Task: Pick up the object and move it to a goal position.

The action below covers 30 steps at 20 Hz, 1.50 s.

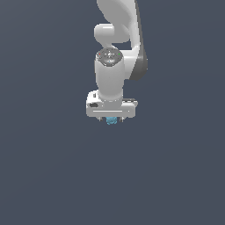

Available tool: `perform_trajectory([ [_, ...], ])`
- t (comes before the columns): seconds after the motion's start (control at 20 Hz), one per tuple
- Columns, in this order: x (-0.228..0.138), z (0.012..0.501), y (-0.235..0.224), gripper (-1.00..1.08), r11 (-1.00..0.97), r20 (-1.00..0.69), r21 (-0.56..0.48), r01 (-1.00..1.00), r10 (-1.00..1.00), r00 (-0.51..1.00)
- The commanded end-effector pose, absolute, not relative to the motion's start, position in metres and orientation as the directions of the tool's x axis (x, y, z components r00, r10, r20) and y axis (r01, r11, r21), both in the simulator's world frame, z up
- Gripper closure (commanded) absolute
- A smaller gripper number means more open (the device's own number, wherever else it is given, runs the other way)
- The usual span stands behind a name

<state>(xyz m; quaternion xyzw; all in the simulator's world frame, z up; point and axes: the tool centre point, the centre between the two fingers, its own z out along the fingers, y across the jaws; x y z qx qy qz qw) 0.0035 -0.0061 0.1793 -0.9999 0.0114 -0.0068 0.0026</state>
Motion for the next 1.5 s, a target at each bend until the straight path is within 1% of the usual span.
perform_trajectory([
  [0.0, 0.003, 0.179, -0.006, -0.92, -1.0, 0.013, -0.005, -0.023, -0.023, 1.0],
  [0.45, -0.005, 0.174, -0.014, -0.92, -0.999, -0.016, -0.007, -0.046, -0.046, 0.999],
  [0.95, -0.008, 0.172, -0.014, -0.92, -0.999, -0.015, -0.007, -0.039, -0.039, 0.999],
  [1.2, -0.018, 0.161, -0.013, -0.92, -1.0, -0.013, -0.006, -0.01, -0.01, 1.0],
  [1.45, -0.035, 0.144, -0.012, -0.92, -0.999, -0.01, -0.004, 0.039, 0.039, 0.999],
])
